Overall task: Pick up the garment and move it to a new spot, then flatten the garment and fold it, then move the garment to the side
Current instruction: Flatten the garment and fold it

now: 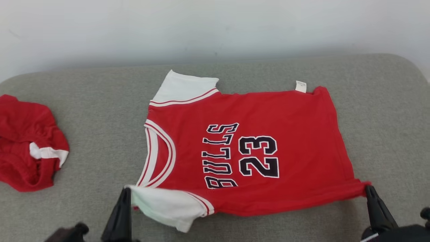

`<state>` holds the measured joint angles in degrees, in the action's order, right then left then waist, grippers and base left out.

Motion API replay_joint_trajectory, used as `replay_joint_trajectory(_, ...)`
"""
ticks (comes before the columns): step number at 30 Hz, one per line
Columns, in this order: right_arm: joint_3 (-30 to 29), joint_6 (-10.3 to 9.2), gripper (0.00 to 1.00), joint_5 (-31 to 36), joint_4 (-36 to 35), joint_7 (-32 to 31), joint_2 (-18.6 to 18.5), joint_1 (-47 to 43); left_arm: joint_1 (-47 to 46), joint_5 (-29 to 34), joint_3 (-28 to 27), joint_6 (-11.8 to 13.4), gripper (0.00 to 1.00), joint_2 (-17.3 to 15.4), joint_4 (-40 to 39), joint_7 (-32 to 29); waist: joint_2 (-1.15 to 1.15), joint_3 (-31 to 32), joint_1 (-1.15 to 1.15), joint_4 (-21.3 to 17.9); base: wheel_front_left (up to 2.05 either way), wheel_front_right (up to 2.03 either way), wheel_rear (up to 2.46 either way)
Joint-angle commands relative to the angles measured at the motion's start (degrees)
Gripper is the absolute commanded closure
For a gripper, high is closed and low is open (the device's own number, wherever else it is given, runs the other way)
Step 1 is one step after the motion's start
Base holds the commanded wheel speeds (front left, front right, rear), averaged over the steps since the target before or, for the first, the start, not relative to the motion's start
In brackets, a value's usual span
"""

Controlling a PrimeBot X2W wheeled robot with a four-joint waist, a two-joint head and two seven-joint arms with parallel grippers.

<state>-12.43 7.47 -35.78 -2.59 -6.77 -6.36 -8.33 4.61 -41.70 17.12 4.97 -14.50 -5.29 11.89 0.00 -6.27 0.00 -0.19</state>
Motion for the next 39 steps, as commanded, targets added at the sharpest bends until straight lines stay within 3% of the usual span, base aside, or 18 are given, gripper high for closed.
replay_joint_trajectory(1,0.5,0.07,1.0,-0.5,-0.3,-0.2,-0.1,1.3,-2.0,0.7,0.0,-0.5,1.0,-0.6,0.0,-0.4,0.0,-1.2,0.0,-1.6,0.0,0.0,0.0)
replay_joint_trajectory(7,3.1,0.07,1.0,0.3,2.1,-1.7,-1.9,8.1,-11.8,1.5,0.1,-2.6,1.0,-2.5,3.1,-3.5,0.0,-4.1,0.0,-4.2,0.0,0.0,0.0)
replay_joint_trajectory(15,4.7,0.07,1.0,0.9,12.6,-0.9,-3.6,19.8,-25.0,0.9,-0.3,-5.1,1.0,-3.4,14.1,-6.3,0.0,-8.7,0.0,-5.6,0.0,0.0,0.0)
replay_joint_trajectory(28,9.4,0.07,1.0,0.2,26.5,5.0,-6.0,30.3,-34.0,2.0,0.5,-9.0,1.0,-3.0,30.5,-2.6,0.0,-11.3,0.0,-5.8,0.0,0.0,0.0)
replay_joint_trajectory(29,10.4,0.07,0.87,-0.1,27.3,6.1,-6.3,30.8,-34.5,2.7,1.0,-8.8,1.0,-2.9,31.9,-1.6,0.0,-10.9,0.0,-5.7,0.0,0.0,0.0)
replay_joint_trajectory(30,10.8,0.07,0.28,-0.4,27.7,6.8,-6.5,30.8,-34.5,3.1,1.2,-8.8,0.35,-2.8,32.4,-1.0,0.0,-10.6,0.0,-5.6,0.0,0.0,0.0)
replay_joint_trajectory(31,11.1,0.07,0.0,-0.7,28.1,7.6,-6.7,30.6,-34.4,3.5,1.4,-8.9,0.0,-2.4,32.7,-0.3,0.0,-10.1,0.0,-5.5,0.0,0.0,0.0)
replay_joint_trajectory(39,12.1,0.07,0.0,-2.3,27.2,12.6,-8.5,25.4,-29.2,4.2,-0.3,-7.5,0.0,-0.9,31.0,2.8,0.0,-7.0,0.0,-4.3,0.0,0.0,0.0)
